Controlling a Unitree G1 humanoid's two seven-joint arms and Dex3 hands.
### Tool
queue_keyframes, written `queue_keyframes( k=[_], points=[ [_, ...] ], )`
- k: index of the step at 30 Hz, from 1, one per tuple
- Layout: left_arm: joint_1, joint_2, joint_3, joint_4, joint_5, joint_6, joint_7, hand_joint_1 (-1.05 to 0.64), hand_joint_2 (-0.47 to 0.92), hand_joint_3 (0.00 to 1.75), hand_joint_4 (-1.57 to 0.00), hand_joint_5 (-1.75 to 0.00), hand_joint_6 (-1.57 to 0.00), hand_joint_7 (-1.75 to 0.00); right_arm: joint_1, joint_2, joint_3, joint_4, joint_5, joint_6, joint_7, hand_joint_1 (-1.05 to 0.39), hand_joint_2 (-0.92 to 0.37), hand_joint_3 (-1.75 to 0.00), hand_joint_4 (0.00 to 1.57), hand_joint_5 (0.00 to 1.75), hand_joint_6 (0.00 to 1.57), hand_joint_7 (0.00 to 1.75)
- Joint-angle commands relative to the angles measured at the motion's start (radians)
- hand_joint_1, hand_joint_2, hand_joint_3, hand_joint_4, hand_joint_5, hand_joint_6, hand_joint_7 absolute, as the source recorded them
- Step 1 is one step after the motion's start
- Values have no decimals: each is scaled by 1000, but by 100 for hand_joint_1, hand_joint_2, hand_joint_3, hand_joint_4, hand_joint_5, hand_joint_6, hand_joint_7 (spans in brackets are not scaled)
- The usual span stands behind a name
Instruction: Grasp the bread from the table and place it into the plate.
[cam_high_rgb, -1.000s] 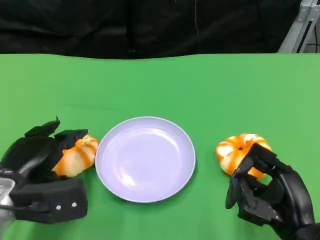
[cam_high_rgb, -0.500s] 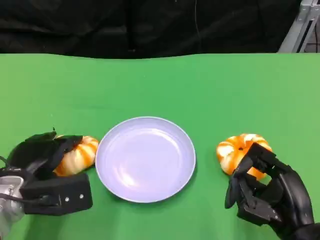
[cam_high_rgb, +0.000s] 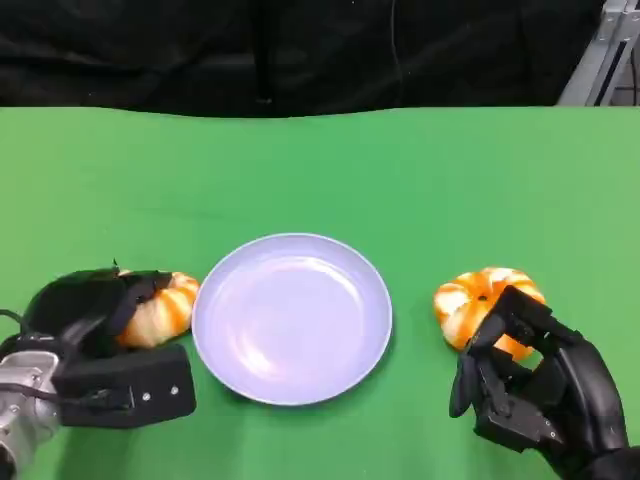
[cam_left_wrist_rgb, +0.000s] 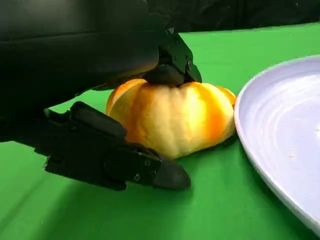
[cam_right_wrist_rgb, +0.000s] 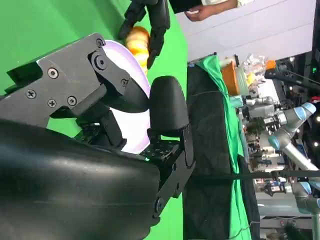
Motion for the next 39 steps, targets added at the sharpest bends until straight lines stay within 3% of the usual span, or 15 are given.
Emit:
queue_keyframes(
  k=[1, 2, 3, 4, 5, 6, 8, 17, 21, 26, 30, 39],
  points=[
    [30, -7, 25, 19, -50, -59, 86, -7, 92, 29, -93, -53, -107, -18, 4, -10, -9, -16, 11, 3, -2, -11, -56, -121, 86, 175, 62, 172],
    [37, -5, 35, 21, -66, -81, 102, -6, 92, 31, -85, -78, -111, -22, 4, -10, -9, -17, 9, 5, -4, -11, -56, -121, 86, 175, 62, 172],
    [41, -3, 43, 24, -79, -98, 114, -4, 92, 35, -79, -107, -113, -36, 4, -10, -9, -17, 8, 5, -5, -11, -56, -121, 85, 175, 62, 172],
    [45, 3, 50, 24, -89, -122, 133, -3, 92, 39, -74, -138, -99, -80, 3, -11, -10, -17, 9, 6, -5, -11, -56, -121, 86, 175, 62, 172],
    [48, 7, 54, 24, -95, -139, 147, 0, 90, 42, -73, -156, -85, -114, 2, -11, -11, -17, 9, 6, -5, -10, -56, -121, 86, 175, 62, 172],
    [50, 15, 61, 22, -103, -152, 150, 0, 90, 44, -72, -167, -76, -138, 2, -11, -11, -16, 8, 5, -6, -10, -56, -122, 86, 175, 62, 172],
    [51, 25, 69, 20, -114, -165, 156, -1, 88, 47, -72, -173, -66, -157, -1, -12, -13, -11, 8, -1, -4, -9, -56, -122, 86, 175, 62, 172],
    [49, 53, 70, -23, -101, -147, 210, -2, 79, 57, -69, -175, -62, -168, -1, -15, -20, 2, 11, -10, 9, -10, -56, -123, 86, 175, 62, 172],
    [48, 68, 80, -109, -110, -151, 188, -3, 75, 65, -68, -175, -70, -151, -1, -14, -24, 11, 18, -15, 20, -11, -55, -122, 85, 175, 61, 172],
    [66, 60, 86, -289, -105, -146, 134, 0, 70, 69, -67, -175, -69, -152, -3, -15, -24, 4, 14, 1, 17, -11, -55, -121, 85, 175, 61, 172],
    [77, 32, 79, -375, -113, -142, 61, 1, 65, 77, -67, -175, -72, -146, -3, -13, -23, 7, 8, -12, 16, -12, -56, -121, 86, 175, 62, 172],
    [55, -70, 30, -334, -98, -153, 1, -8, 71, 75, -64, -175, -62, -160, 3, -5, -15, -18, 8, 13, -1, -11, -56, -121, 85, 175, 62, 172]
  ],
)
